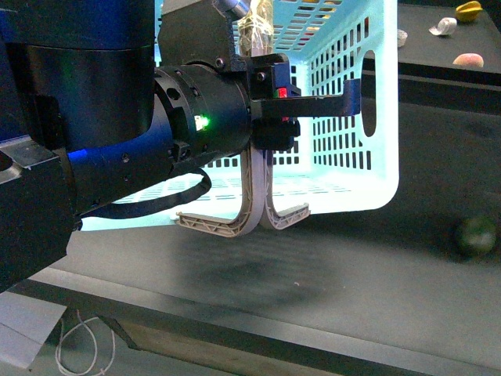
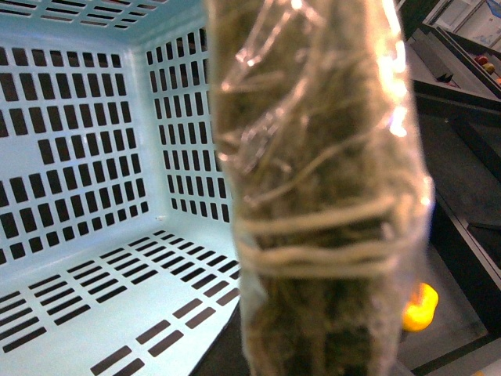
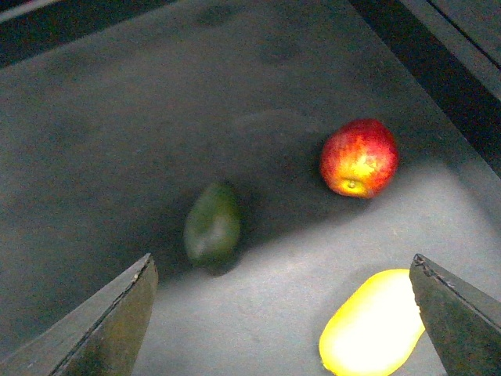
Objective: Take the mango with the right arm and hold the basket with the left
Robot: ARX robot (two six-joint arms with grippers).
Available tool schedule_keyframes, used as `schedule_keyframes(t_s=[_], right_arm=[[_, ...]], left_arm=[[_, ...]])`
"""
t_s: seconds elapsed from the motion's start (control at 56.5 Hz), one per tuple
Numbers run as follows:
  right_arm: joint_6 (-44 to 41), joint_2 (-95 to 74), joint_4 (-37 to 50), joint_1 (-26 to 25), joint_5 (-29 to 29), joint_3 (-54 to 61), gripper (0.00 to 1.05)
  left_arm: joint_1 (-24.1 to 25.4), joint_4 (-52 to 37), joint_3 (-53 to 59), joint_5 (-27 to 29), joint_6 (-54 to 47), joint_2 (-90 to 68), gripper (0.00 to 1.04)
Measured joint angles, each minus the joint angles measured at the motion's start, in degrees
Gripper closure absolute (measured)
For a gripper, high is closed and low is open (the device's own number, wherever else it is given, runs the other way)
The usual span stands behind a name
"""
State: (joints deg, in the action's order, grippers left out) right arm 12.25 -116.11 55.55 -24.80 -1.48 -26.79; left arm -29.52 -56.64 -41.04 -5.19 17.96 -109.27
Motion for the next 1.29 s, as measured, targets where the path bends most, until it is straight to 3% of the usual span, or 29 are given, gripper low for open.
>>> schedule_keyframes(t_s=[0.407, 0.743, 1.291], right_arm=[[7.39, -18.56, -1.36, -2.29, -5.38, -12.28, 0.08], [16.39, -27.98, -3.02, -4.20, -13.27, -17.49, 0.08], [20.63, -35.21, -5.35, -3.17, -13.29, -22.51, 0.08]], left_arm=[[0.00, 0.00, -0.02, 0.04, 0.07, 0.00, 1.00], [0.00, 0.00, -0.02, 0.04, 0.07, 0.00, 1.00], [0.00, 0.00, 0.00, 0.04, 0.07, 0.00, 1.00]])
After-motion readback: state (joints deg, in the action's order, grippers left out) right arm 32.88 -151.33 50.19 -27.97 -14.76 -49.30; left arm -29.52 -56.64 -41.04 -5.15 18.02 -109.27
